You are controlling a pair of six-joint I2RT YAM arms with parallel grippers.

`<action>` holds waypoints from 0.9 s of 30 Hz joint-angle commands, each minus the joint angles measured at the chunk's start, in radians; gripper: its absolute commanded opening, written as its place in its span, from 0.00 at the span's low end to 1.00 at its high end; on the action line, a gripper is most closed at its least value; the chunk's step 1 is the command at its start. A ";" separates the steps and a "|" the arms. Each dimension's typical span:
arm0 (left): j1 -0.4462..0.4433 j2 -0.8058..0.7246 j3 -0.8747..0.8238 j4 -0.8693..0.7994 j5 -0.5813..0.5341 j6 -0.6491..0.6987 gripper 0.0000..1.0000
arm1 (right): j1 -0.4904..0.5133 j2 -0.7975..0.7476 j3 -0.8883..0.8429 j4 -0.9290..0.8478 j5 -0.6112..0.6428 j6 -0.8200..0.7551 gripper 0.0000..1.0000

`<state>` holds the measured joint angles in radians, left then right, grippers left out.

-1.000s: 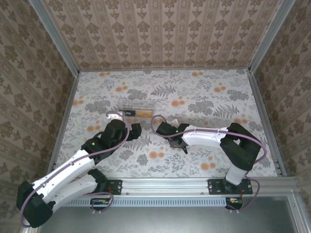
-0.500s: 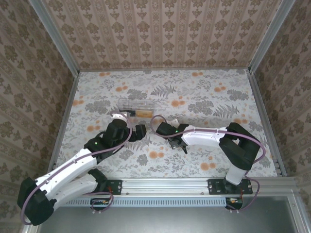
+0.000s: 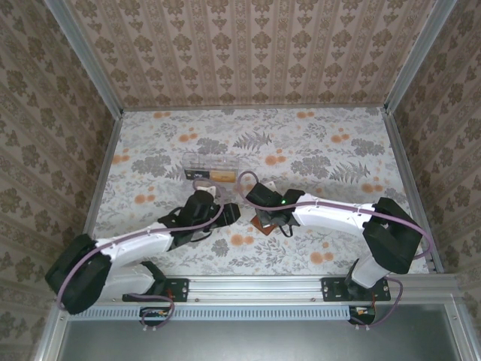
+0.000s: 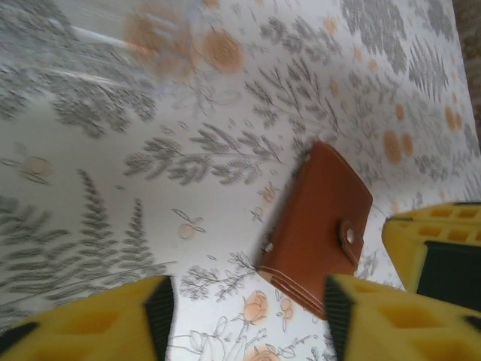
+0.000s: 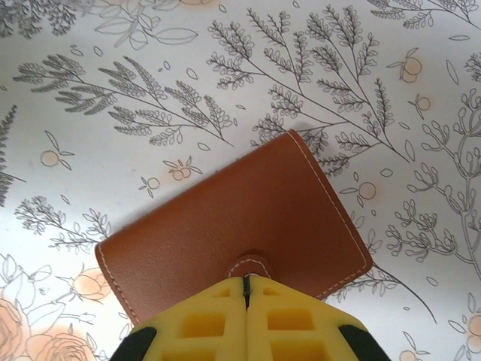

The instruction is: Take the credit cards out of the card holder

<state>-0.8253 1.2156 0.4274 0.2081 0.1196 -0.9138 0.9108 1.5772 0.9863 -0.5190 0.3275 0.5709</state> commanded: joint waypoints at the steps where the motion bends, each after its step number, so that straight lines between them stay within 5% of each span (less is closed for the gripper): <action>1: -0.018 0.084 0.040 0.126 0.072 -0.053 0.40 | 0.004 -0.001 -0.028 0.026 -0.022 0.023 0.00; 5: -0.030 0.146 0.072 0.133 0.070 -0.043 0.35 | 0.009 0.005 -0.033 0.010 0.000 0.050 0.01; 8: -0.026 0.153 0.078 0.099 0.046 -0.013 0.36 | 0.031 0.010 -0.029 -0.005 0.037 0.077 0.34; 12: 0.010 0.121 0.056 0.081 0.040 -0.010 0.36 | 0.042 0.060 -0.006 -0.013 0.050 0.104 0.46; 19: 0.022 0.033 0.031 0.017 0.004 0.018 0.40 | 0.042 0.148 0.055 -0.102 0.130 0.144 0.48; 27: 0.022 0.056 0.020 0.051 0.029 0.013 0.40 | 0.037 0.175 0.046 -0.082 0.148 0.126 0.39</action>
<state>-0.8043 1.2640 0.4572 0.2539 0.1425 -0.9199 0.9501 1.7248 1.0191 -0.5652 0.4313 0.6918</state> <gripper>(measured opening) 0.398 0.390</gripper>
